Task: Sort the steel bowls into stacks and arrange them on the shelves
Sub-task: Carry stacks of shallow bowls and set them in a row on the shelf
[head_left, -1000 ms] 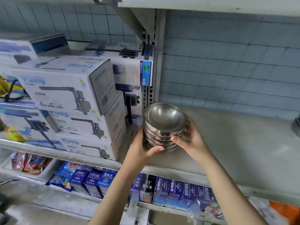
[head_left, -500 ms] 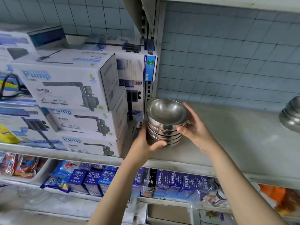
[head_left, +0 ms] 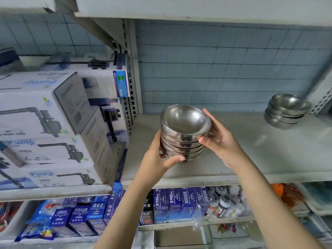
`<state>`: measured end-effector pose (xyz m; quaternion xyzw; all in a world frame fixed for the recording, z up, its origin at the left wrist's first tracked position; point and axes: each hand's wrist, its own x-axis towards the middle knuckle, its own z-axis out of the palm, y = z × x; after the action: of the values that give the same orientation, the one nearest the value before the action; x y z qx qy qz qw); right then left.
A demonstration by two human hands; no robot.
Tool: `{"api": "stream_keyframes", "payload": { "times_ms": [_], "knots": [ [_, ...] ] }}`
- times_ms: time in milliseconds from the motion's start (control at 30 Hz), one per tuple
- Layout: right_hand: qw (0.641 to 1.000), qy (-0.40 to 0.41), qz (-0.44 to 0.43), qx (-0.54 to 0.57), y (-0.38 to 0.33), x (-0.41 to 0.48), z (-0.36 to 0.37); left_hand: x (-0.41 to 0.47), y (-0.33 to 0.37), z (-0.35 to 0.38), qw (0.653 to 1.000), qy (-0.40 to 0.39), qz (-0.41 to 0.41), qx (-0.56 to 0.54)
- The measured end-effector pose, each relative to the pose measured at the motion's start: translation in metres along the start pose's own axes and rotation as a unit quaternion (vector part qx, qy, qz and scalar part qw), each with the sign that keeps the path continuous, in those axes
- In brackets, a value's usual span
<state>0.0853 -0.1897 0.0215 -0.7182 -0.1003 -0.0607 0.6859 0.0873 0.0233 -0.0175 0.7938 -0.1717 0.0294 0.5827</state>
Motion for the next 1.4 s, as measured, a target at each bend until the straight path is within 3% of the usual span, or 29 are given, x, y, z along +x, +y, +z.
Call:
{"api": "stream_keyframes", "payload": {
  "times_ms": [200, 633, 900, 1400],
  "knots": [
    [0.996, 0.074, -0.03, -0.028, -0.034, -0.052, -0.095, 0.012, 0.049, 0.092, 0.997, -0.047, 0.051, -0.041],
    [0.974, 0.197, -0.022, -0.108, -0.081, -0.211, -0.362, 0.005, 0.166, 0.373, 0.97, -0.203, 0.09, -0.096],
    [0.962, 0.238, -0.02, -0.136, -0.073, -0.224, -0.494, 0.054, 0.198, 0.506, 0.953, -0.264, 0.082, -0.126],
    [0.908, 0.391, -0.008, -0.15, -0.063, -0.258, -0.741, 0.153, 0.269, 0.778, 0.905, -0.387, 0.087, -0.156]
  ]
}}
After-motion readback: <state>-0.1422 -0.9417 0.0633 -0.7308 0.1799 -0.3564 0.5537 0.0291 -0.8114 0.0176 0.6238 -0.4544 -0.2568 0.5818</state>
